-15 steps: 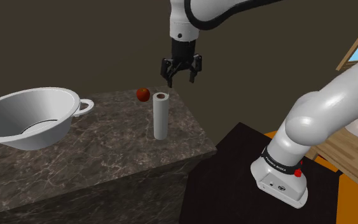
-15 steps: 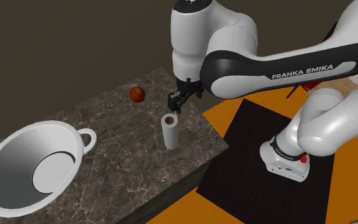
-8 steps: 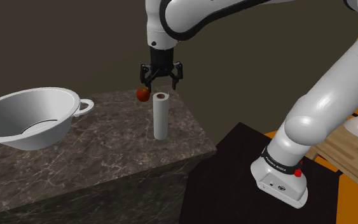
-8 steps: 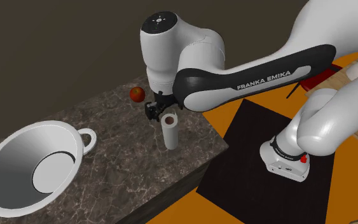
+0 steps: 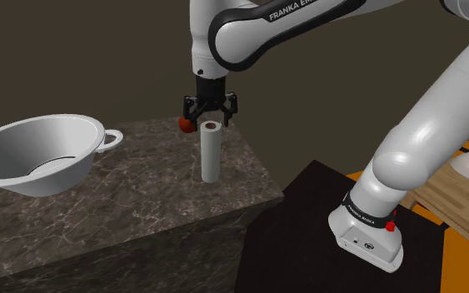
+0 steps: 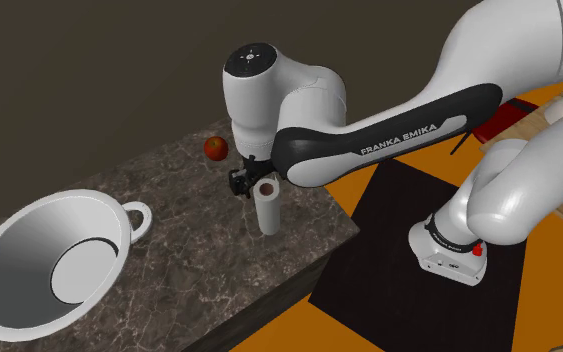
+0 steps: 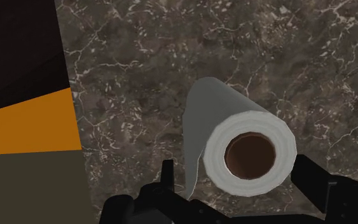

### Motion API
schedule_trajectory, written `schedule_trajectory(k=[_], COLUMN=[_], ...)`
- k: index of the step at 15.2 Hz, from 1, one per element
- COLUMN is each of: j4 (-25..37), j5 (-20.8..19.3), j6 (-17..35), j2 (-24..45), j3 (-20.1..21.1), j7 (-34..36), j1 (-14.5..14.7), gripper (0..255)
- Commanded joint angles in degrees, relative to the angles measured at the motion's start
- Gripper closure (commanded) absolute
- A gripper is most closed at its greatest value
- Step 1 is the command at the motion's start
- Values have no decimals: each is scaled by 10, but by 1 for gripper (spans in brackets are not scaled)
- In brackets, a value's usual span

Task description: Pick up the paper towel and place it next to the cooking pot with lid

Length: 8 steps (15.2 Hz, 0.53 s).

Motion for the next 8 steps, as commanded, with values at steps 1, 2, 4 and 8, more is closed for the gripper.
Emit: schedule_trajectory(k=[1, 2, 4, 8], j4=[-1, -1, -1, -1], j5=[0, 0, 0, 0], j6=[2, 2, 2, 2], j2=[1, 1, 1, 1], j3=[0, 0, 0, 0], j7=[0, 0, 0, 0], j1=[0, 0, 0, 0], gripper=[0, 0, 0, 255])
